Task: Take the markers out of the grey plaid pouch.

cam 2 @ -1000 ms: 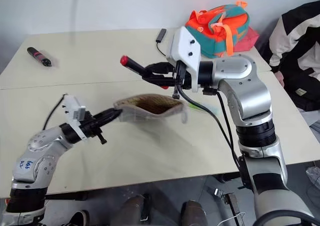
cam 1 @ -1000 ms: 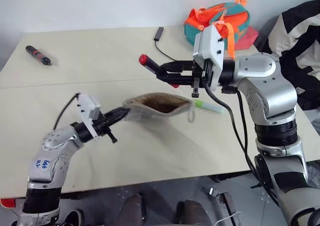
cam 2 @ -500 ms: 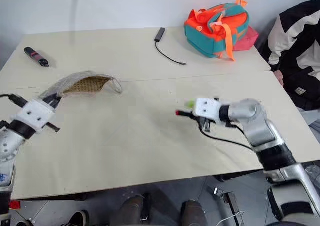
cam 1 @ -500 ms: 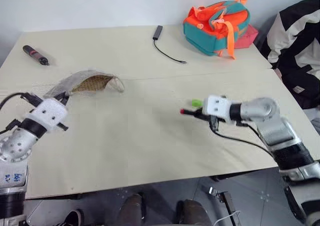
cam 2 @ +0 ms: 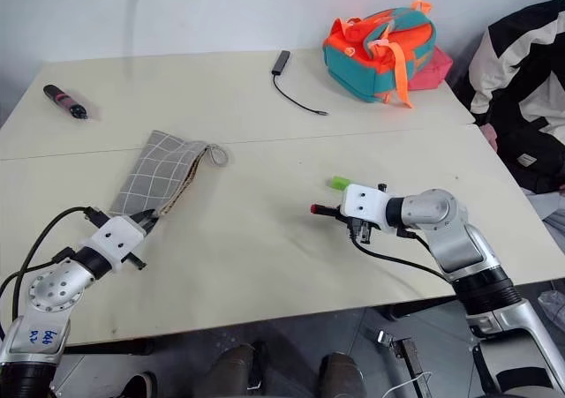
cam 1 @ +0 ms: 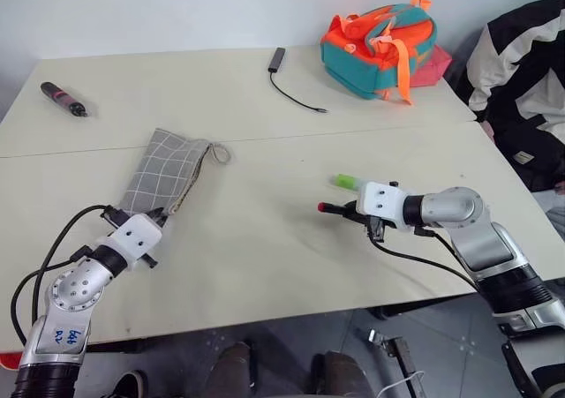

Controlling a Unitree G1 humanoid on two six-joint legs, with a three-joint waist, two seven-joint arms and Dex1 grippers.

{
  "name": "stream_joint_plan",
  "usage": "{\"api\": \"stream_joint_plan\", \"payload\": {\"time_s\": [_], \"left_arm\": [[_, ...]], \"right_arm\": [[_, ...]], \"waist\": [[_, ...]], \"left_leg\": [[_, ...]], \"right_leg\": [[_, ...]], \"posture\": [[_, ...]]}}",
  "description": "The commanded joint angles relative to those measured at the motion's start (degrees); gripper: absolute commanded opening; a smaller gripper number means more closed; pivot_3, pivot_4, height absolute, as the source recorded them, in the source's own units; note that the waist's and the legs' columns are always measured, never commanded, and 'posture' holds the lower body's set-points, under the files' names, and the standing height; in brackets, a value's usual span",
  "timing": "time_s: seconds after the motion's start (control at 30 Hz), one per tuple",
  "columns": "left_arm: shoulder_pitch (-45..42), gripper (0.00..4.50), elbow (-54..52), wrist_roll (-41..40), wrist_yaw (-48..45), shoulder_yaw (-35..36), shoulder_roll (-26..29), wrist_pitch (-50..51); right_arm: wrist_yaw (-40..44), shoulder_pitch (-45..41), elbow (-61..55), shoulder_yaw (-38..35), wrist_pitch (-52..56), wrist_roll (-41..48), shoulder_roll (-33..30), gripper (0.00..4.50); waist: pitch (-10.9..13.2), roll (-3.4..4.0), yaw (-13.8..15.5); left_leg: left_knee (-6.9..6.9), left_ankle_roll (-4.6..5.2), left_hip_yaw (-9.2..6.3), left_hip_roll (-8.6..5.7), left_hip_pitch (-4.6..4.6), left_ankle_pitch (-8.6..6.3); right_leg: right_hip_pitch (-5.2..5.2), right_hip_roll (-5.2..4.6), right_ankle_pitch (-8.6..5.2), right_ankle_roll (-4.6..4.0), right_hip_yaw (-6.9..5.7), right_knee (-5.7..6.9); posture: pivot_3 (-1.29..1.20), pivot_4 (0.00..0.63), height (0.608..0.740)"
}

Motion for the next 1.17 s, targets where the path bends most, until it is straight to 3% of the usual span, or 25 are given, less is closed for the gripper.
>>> {"api": "stream_joint_plan", "payload": {"time_s": [0.03, 0.2, 0.3, 0.47, 0.57, 0.67, 0.83, 0.97, 1.17], "left_arm": [[0.1, 2.05, -3.7, -2.6, -0.5, 1.3, -0.3, 0.2], [1.0, 3.64, -6.3, -7.6, -3.3, 2.7, -0.3, 1.3], [2.5, 4.48, -9.9, -13.0, -6.5, 4.3, 0.1, 2.9], [6.3, 4.48, -18.2, -20.0, -8.4, 7.9, -0.1, 10.1], [10.0, 4.48, -23.0, -29.3, -10.2, 10.7, -1.7, 16.2], [12.9, 4.48, -25.8, -35.4, -10.6, 13.1, -2.8, 20.8], [17.9, 4.48, -25.7, -33.3, -10.3, 16.0, -3.8, 20.2], [22.8, 4.48, -23.0, -32.2, -10.6, 19.1, -6.3, 16.8], [22.8, 4.48, -17.3, -33.0, -10.0, 23.0, -9.3, 14.3]], "right_arm": [[-0.6, 0.2, 0.2, -0.8, -0.4, -0.2, 0.0, 2.26], [1.3, 1.0, -2.2, -1.9, 3.0, 2.2, -0.2, 3.92], [1.4, 1.1, -5.1, -4.6, 5.3, 5.9, 0.9, 3.98], [-0.5, 2.6, -10.5, -12.4, 10.6, 15.9, 3.8, 3.98], [-1.8, 7.2, -16.7, -18.0, 13.8, 24.4, 6.7, 3.98], [-3.1, 15.0, -21.0, -21.2, 13.4, 27.5, 7.9, 3.98], [-1.7, 29.0, -23.4, -23.3, 5.5, 26.2, 6.5, 3.98], [-1.9, 32.5, -20.4, -25.3, -0.4, 26.2, 6.9, 3.98], [-0.6, 34.0, -15.3, -24.6, -5.9, 24.8, 6.6, 3.98]], "waist": [[0.0, 0.01, 0.0], [0.0, 0.01, 0.0], [0.0, 0.00, 0.0], [0.0, 0.04, 0.0], [0.0, 0.04, 0.0], [0.0, 0.03, 0.4], [0.0, 0.04, 1.1], [0.0, 0.04, 0.4], [0.0, 0.01, 1.0]], "left_leg": [[0.01, 0.00, 0.00, 0.00, -0.01, 0.00], [0.09, 0.02, -0.02, 0.02, -0.01, -0.01], [0.10, 0.01, -0.03, 0.04, -0.02, -0.02], [0.13, 0.00, -0.04, 0.05, -0.03, -0.03], [0.11, 0.02, -0.09, 0.07, -0.04, -0.10], [0.12, 0.00, -0.18, 0.14, -0.05, -0.16], [0.24, 0.18, -0.06, 0.05, -0.03, -0.29], [0.26, 0.05, 0.25, 0.13, 0.08, -0.55], [0.28, -0.03, 0.24, 0.32, 0.14, -0.63]], "right_leg": [[0.00, 0.00, 0.00, 0.00, 0.00, 0.09], [0.05, 0.02, 0.00, 0.00, -0.03, 0.12], [0.05, 0.02, 0.00, 0.00, -0.03, 0.12], [0.05, 0.04, 0.00, 0.00, -0.03, 0.08], [0.13, 0.05, 0.00, -0.01, -0.03, 0.03], [0.23, 0.11, 0.00, -0.01, -0.10, -0.09], [0.26, 0.07, 0.00, 0.00, -0.01, -0.28], [0.19, 0.09, 0.04, -0.05, 0.21, -0.27], [0.20, 0.22, 0.00, -0.16, 0.20, -0.30]], "posture": [[0.00, 0.150, 0.740], [0.00, 0.150, 0.740], [0.00, 0.150, 0.740], [0.00, 0.150, 0.740], [0.00, 0.150, 0.740], [0.00, 0.150, 0.740], [0.00, 0.150, 0.740], [0.00, 0.150, 0.740], [0.00, 0.150, 0.740]]}}
